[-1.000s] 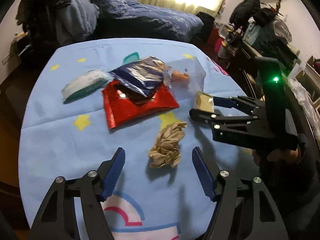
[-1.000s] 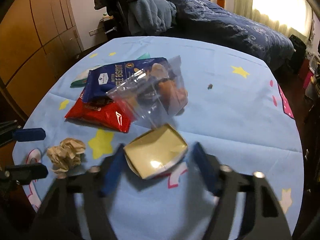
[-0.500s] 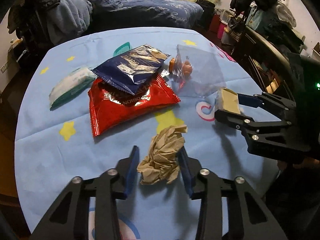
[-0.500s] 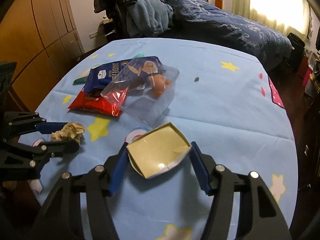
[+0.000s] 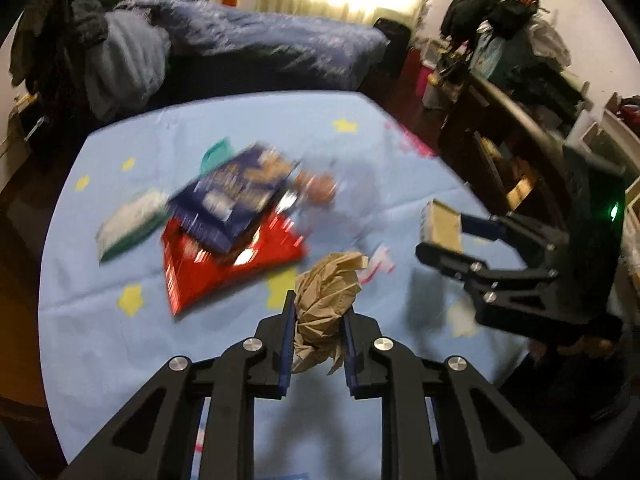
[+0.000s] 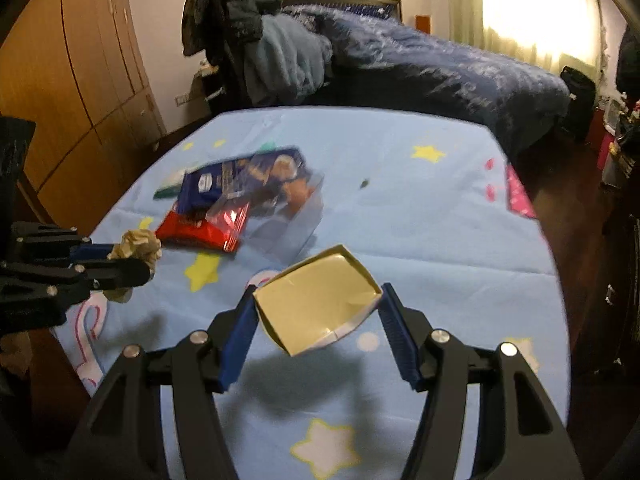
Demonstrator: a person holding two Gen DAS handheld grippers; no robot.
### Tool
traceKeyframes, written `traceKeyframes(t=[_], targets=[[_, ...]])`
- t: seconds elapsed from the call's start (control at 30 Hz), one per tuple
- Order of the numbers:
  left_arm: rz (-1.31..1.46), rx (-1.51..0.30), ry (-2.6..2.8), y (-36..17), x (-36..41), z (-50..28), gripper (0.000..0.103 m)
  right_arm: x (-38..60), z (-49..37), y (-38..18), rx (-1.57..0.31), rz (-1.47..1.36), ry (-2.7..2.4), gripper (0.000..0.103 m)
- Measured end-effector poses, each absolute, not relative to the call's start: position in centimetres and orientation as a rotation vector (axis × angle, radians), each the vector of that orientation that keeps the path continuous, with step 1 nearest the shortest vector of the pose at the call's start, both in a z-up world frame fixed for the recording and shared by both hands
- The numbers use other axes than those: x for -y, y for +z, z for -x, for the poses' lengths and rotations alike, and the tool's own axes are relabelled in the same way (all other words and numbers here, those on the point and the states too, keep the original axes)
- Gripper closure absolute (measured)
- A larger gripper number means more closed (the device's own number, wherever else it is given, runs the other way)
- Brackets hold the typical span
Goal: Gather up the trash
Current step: 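Carry both items over the white bin and open both tools to drop them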
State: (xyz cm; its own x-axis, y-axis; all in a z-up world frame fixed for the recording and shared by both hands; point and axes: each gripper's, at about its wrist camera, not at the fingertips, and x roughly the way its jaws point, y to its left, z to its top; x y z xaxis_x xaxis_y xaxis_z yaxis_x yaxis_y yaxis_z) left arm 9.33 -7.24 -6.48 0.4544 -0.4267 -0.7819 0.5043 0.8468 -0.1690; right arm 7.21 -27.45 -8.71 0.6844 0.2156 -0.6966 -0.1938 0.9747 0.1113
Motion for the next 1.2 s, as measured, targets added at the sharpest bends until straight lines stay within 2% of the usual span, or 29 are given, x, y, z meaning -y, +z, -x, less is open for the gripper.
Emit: traceKeyframes(t=[0.3, 0.5, 0.8, 1.2], targets=[[-0.116, -0.836, -0.716, -1.3, 16.1, -11.9, 0.083, 35.4, -5.2, -3.8, -0.635, -0.07, 0.076, 0.042], [-0.101, -0.865, -0.819, -0.4, 24.5, -14.8, 0.083, 42.6, -4.8, -3.8, -0.594, -0.135, -0.051, 0.042], [-0.198, -0.957, -0.865, -4.5, 37.6, -17.6, 0.083, 53.3, -5.1, -9.7, -0.652, -0.295, -0.243, 0.042], [-0.321, -1.154, -0.816, -13.6, 48.1, -22.0, 0.083, 60.2, -9.3, -21.4, -0.787, -0.458, -0.304, 0.042]])
